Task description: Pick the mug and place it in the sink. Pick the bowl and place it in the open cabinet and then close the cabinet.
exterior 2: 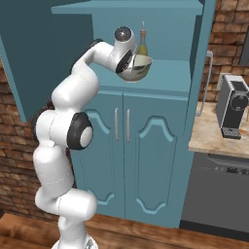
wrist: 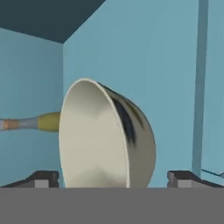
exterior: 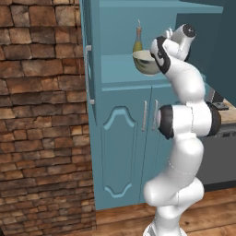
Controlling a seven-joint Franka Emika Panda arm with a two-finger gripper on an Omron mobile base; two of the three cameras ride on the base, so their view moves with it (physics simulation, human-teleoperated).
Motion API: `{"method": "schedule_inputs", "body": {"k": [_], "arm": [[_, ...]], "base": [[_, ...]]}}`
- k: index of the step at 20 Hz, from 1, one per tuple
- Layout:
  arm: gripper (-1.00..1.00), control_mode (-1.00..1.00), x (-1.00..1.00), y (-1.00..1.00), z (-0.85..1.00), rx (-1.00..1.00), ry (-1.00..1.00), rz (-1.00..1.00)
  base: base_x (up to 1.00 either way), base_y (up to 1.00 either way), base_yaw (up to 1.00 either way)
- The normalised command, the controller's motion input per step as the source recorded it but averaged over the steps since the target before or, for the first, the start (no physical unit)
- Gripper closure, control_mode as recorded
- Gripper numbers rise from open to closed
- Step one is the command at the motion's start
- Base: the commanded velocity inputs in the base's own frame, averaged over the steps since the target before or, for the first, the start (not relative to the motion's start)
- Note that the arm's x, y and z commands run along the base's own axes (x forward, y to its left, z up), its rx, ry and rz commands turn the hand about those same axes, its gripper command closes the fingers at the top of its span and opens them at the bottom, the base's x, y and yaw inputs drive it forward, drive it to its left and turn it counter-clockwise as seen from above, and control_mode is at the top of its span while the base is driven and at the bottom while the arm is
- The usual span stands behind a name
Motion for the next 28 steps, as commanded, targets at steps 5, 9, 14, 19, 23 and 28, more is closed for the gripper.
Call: {"method": "schedule_inputs", "body": {"k": [5,9,14,19,23,28], "arm": [[-1.0,-1.0,-0.97,0.0,0.22,0.0,-0.17,0.0],[-1.0,-1.0,-1.0,0.0,0.02,-0.05,-0.07,0.03],[-1.0,-1.0,-1.0,0.01,0.16,-0.2,-0.12,0.09],[-1.0,-1.0,-1.0,0.0,0.31,-0.29,-0.11,0.08],[-1.0,-1.0,-1.0,0.15,0.04,-0.32,0.0,0.03],[-1.0,-1.0,-1.0,0.44,0.18,-0.22,0.03,-0.06]], "base": [[0.0,0.0,0.0],[0.0,0.0,0.0],[0.0,0.0,0.0],[0.0,0.0,0.0],[0.0,0.0,0.0],[0.0,0.0,0.0]]}}
